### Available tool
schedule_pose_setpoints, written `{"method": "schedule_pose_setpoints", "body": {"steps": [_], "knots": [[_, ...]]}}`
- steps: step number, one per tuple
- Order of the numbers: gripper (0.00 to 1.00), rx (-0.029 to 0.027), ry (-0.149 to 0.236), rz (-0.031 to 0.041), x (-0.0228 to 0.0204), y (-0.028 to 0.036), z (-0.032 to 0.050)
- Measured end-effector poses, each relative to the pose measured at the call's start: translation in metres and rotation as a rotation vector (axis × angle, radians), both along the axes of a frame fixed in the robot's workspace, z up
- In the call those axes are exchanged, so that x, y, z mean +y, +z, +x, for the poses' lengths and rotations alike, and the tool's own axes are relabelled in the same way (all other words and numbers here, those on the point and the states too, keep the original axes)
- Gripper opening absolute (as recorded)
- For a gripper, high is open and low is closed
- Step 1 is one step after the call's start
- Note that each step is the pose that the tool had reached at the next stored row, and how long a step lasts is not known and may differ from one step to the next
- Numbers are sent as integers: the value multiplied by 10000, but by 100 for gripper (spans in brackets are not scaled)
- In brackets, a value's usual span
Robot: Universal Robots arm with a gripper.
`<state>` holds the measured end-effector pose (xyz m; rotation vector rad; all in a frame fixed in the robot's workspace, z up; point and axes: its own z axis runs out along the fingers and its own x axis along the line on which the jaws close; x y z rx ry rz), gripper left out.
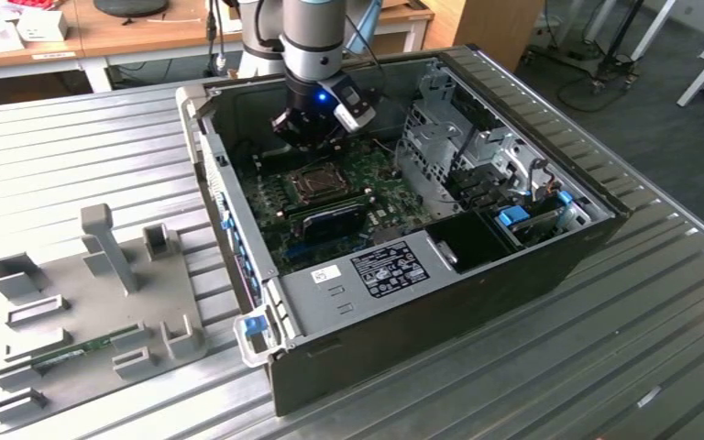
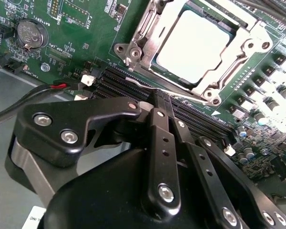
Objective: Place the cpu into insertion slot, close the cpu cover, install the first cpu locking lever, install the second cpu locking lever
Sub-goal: 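Install the first cpu locking lever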
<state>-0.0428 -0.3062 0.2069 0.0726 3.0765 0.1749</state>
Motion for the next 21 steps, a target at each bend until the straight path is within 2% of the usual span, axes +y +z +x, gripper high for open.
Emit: {"method": "schedule_pose_setpoints", "body": {"steps": [5, 11, 21], "knots": [[10, 0, -3, 0, -4, -3, 0], [10, -7, -11, 0, -3, -45, 0], [10, -7, -12, 0, -4, -73, 0]]}}
